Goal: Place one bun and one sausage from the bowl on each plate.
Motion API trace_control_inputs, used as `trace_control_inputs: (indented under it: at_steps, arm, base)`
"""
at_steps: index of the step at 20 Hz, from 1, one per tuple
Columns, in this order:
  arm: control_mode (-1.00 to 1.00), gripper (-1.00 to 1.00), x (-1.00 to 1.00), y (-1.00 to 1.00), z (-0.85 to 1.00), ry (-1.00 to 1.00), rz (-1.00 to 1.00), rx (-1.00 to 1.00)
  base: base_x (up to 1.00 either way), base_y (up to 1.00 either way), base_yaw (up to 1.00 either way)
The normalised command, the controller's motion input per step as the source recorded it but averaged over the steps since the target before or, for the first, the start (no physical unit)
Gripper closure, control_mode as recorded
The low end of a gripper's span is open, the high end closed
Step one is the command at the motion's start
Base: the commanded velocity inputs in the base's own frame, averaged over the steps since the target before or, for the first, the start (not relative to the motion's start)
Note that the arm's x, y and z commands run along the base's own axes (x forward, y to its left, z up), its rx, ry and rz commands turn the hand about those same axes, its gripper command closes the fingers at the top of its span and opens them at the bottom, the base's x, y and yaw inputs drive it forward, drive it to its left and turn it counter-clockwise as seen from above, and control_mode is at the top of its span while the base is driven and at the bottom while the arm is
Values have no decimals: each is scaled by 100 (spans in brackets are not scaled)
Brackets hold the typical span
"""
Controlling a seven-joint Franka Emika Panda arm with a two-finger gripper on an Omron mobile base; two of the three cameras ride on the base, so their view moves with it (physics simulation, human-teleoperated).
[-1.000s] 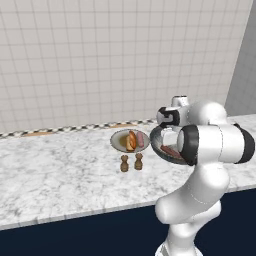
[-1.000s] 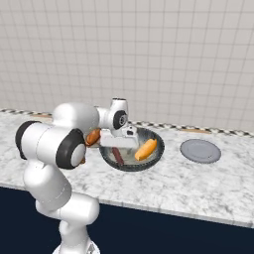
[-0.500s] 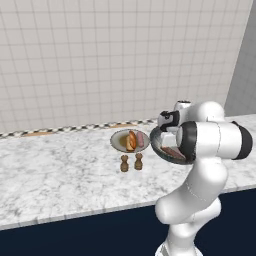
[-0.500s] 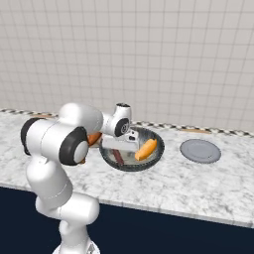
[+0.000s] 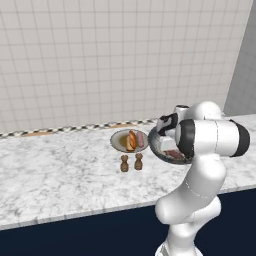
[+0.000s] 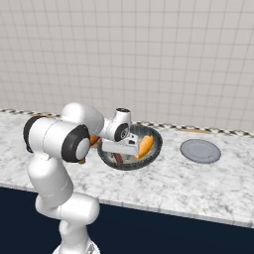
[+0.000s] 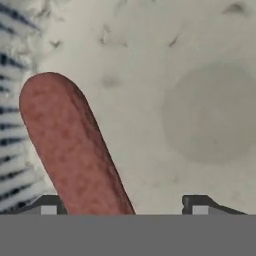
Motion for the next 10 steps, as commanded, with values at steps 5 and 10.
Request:
trace_control_inputs:
  at_steps: [5,10]
  arm:
    - [-100,100,-4,-4,0,0,0,0]
    - [-100,100,-13,-33,31,-11,-2,0]
  base:
    - [0,0,0]
    - [0,0,0]
